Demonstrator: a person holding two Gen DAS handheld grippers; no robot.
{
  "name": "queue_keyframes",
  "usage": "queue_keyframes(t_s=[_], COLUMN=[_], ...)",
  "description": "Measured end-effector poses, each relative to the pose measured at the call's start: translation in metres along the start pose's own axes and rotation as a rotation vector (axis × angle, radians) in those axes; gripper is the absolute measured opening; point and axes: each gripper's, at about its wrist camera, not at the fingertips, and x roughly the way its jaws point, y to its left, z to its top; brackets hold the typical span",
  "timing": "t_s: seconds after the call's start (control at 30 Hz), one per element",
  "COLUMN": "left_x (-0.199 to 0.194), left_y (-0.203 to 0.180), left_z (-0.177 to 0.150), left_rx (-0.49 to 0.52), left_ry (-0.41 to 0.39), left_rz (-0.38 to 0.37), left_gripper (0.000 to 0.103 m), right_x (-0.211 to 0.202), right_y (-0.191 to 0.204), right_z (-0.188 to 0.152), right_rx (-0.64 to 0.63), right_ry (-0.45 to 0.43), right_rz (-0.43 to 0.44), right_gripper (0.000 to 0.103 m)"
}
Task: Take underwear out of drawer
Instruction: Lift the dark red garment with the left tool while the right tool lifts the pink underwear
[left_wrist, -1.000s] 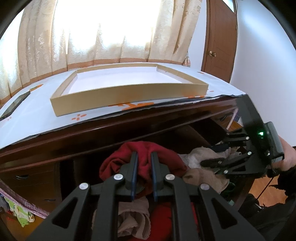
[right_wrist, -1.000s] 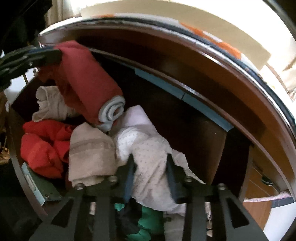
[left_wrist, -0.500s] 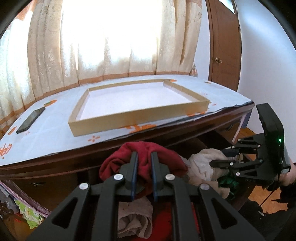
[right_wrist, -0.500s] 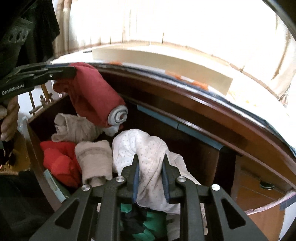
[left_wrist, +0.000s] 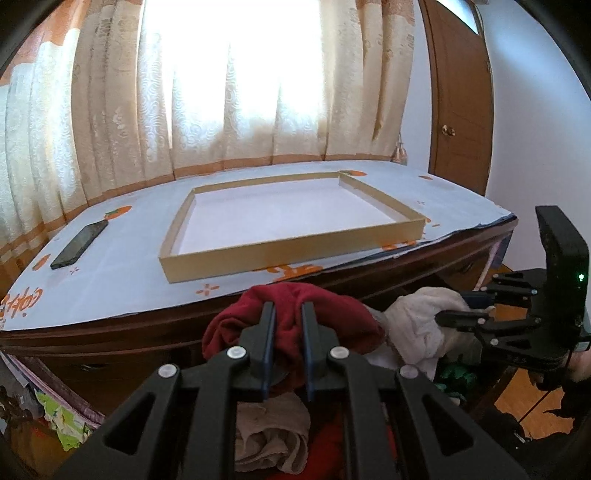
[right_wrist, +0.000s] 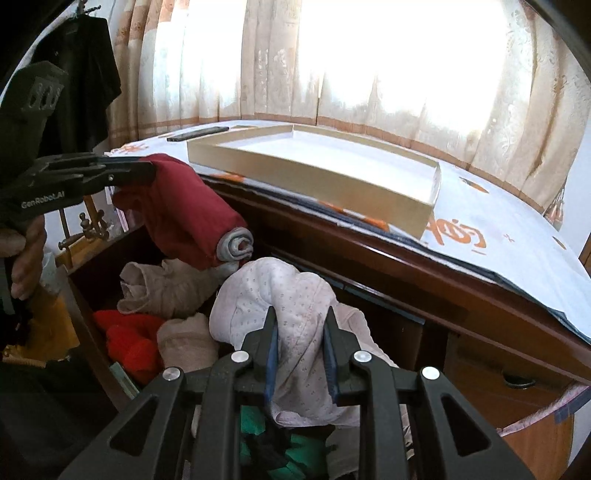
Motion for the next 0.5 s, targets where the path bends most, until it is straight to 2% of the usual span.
queue_keyframes(t_s=[0.5], left_x=[-0.013], left_y=[-0.003], left_z=[0.004], left_rx=[0.007], left_ry=[-0.028], left_rz=[0.037], left_gripper=[0.01], right_x=[-0.022], right_y=[-0.001], right_z=[0.01], right_rx=[0.007], right_ry=[-0.075], right_rz=[0.007], right_gripper=[0.023])
